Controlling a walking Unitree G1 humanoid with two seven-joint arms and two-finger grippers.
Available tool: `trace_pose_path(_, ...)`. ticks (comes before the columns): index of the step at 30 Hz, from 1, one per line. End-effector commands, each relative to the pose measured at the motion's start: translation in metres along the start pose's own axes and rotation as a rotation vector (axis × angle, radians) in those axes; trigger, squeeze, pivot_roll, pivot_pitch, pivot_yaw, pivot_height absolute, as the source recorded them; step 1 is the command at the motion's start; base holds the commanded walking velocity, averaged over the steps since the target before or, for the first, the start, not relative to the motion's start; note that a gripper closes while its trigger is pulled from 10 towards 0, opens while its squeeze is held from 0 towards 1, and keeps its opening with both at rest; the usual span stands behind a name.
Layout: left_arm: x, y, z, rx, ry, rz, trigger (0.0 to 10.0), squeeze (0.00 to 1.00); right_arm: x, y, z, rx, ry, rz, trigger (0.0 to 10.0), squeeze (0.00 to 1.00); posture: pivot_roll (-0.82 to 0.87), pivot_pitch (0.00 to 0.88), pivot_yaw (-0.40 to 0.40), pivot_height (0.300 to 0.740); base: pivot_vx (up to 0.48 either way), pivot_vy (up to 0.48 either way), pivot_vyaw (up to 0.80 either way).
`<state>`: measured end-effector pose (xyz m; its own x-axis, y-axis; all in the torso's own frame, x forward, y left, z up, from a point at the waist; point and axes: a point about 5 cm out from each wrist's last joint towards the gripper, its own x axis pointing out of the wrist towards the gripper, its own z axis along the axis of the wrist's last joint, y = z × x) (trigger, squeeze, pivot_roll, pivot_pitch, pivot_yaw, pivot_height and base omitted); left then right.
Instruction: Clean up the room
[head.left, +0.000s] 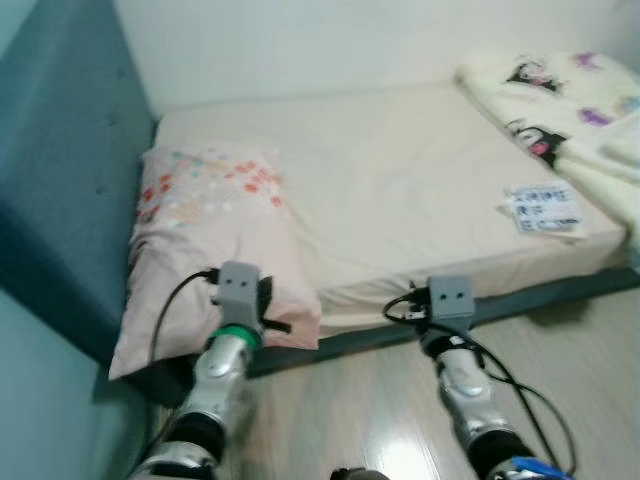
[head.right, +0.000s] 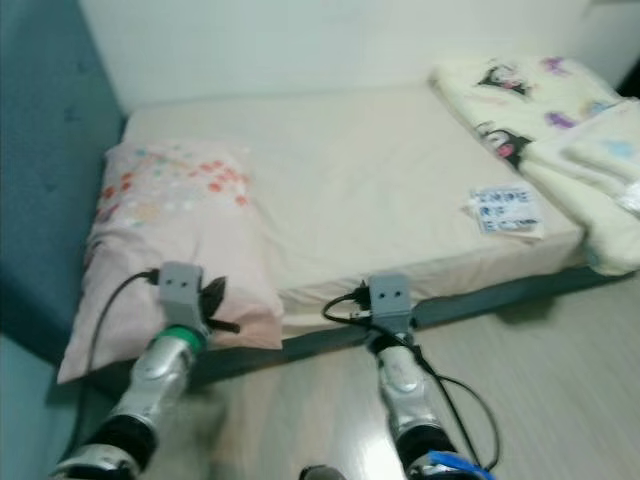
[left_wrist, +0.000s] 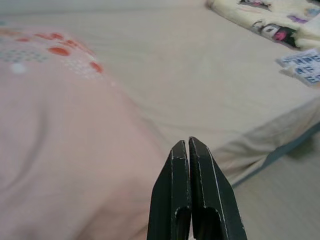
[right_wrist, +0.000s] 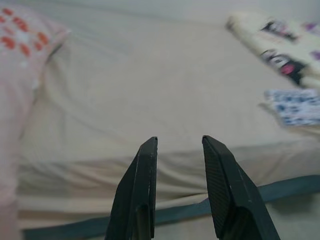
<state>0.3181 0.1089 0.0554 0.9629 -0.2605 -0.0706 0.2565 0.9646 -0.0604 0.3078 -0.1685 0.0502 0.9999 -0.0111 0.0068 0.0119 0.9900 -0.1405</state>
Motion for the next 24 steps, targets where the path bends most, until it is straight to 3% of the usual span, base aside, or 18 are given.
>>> trace_pose_path(1,-0.004,0.005,-0.007,-0.008,0.033,0.016,10.0,0.00,-0.005,0.010,-0.007,0.008,0.037,0.038,10.0,0.00,0.04,0.034,0.048,0.740,0.000,0.000,-0.80)
trace_pose_path(6,-0.005,0.006,-0.003,0.017,-0.001,0.013,10.0,0.00,-0.006,0.013,-0.010,0.048,0.058,0.054,10.0,0.00,0.05,0.029,0.041,0.740,0.000,0.000,-0.28)
trace_pose_path(10,-0.006,0.013,-0.003,-0.013,0.008,0.041,10.0,0.00,-0.007,0.022,-0.013,0.034,0.081,0.115,10.0,0.00,0.05,0.020,0.050,0.740,0.000,0.000,0.00)
trace_pose_path(18,-0.005,0.012,-0.002,0.015,0.008,0.020,10.0,0.00,-0.006,0.022,-0.013,0.055,0.084,0.103,10.0,0.00,0.06,0.006,0.051,0.740,0.000,0.000,0.00)
trace_pose_path(24,-0.005,0.014,-0.001,0.009,0.009,0.024,10.0,0.00,-0.006,0.026,-0.013,0.064,0.094,0.114,10.0,0.00,0.06,0.000,0.058,0.740,0.000,-0.386,0.00)
